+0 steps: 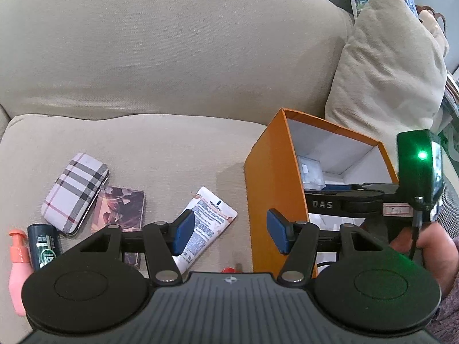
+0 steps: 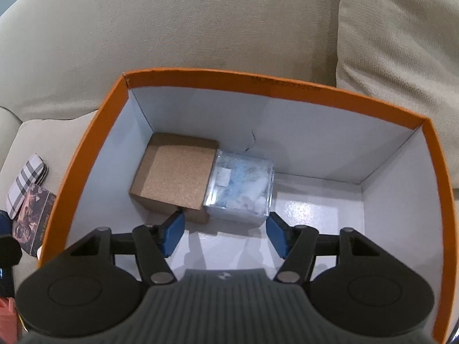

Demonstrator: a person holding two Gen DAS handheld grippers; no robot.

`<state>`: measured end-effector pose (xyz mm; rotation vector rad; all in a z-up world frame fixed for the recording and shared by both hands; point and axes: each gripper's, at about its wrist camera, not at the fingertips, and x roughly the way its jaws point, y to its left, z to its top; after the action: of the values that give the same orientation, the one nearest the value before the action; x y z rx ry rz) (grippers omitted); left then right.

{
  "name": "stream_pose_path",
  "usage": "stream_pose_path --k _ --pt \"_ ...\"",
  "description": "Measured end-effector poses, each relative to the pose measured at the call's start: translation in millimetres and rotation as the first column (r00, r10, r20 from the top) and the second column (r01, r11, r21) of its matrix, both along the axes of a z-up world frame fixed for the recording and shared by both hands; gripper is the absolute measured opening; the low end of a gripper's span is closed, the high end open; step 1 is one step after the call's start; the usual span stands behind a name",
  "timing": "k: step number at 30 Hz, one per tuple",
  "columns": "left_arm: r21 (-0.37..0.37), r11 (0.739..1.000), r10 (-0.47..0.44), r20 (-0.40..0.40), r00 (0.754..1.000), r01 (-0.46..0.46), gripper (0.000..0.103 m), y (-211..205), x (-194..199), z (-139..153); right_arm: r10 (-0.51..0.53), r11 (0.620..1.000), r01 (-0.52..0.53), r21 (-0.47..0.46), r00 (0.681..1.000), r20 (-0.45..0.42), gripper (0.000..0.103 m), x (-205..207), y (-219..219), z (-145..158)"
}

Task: Organize rigid objects
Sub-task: 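Push the cubes together in the box corner with the right tool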

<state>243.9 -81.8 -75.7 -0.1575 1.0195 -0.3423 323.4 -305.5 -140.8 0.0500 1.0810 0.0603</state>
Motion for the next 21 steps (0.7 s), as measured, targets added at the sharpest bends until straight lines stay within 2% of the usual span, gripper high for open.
stream_pose_path --k 2,5,7,9,10,12,14,21 --pt "0.005 1.000 0.004 0.001 1.000 -0.004 0.068 2.9 -2.1 1.3 0.003 1.000 -0.003 -0.011 1.000 0.013 0.072 -4.1 0.3 4.7" --pt "0.010 1.000 0.016 0.001 1.000 -0.016 0.068 7.9 -6.1 2.2 0.001 1.000 -0.001 -0.007 1.000 0.013 0.070 -13.8 -1.3 10.6" --pt "0.015 1.000 0.021 -0.001 1.000 -0.021 0.068 11.3 -8.4 1.8 0.001 1.000 -0.001 -0.005 1.000 0.006 0.061 -21.1 -4.0 11.8" --pt "0.019 0.999 0.027 -0.004 1.000 -0.027 0.068 14.2 -10.4 0.4 0.003 1.000 -0.003 -0.012 1.000 0.002 0.044 -26.9 -7.1 12.3" --pt "0.022 0.999 0.029 -0.005 1.000 -0.028 0.068 15.0 -10.8 -0.4 0.007 1.000 -0.007 -0.013 1.000 0.004 0.040 -27.7 -9.4 13.1" --pt "0.031 0.999 0.030 -0.006 1.000 -0.030 0.068 16.7 -11.8 -1.6 0.013 1.000 -0.013 -0.021 1.000 0.014 0.023 -27.6 -10.3 12.2" --pt "0.040 0.999 0.028 -0.003 1.000 -0.028 0.068 18.6 -11.9 -1.6 0.017 0.999 -0.016 -0.030 0.999 0.029 0.019 -23.1 -9.8 12.6" --pt "0.059 0.997 0.040 0.005 0.999 -0.040 0.068 27.4 -12.0 0.0 0.025 0.999 -0.022 -0.046 0.998 0.058 0.017 -14.7 -6.0 13.2"
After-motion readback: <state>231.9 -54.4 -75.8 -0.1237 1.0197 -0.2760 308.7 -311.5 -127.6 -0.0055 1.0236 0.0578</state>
